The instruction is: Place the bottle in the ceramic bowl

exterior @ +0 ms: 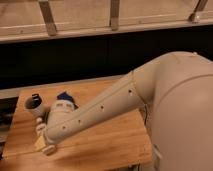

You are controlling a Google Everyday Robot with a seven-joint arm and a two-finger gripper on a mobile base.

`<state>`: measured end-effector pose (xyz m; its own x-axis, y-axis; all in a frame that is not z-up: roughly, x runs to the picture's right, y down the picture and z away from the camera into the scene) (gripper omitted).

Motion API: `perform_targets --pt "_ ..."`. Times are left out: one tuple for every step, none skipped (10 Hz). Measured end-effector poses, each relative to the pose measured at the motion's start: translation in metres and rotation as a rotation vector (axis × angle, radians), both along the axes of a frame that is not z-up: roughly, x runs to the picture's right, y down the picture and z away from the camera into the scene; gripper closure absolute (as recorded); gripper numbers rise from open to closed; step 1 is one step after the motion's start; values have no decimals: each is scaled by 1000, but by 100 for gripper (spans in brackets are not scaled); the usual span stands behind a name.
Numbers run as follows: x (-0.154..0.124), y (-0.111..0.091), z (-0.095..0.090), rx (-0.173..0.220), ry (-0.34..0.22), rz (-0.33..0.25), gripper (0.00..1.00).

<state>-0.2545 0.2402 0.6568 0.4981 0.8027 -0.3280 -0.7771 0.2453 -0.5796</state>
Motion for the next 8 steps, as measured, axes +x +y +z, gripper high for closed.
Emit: perform_targets --pt "-12 1 2 -2 -9 -40 20" --pt "-28 1 6 -7 -20 -86 20" --pt "-44 3 11 -14 -31 -128 20" --pt "-57 7 14 -24 -42 -163 20" --pt "-65 12 20 -37 -49 -191 20" --pt "-70 17 23 -49 -56 -204 20" --pt "-76 24 26 -60 -63 -219 20" --pt "-83 31 29 -72 -72 -240 20"
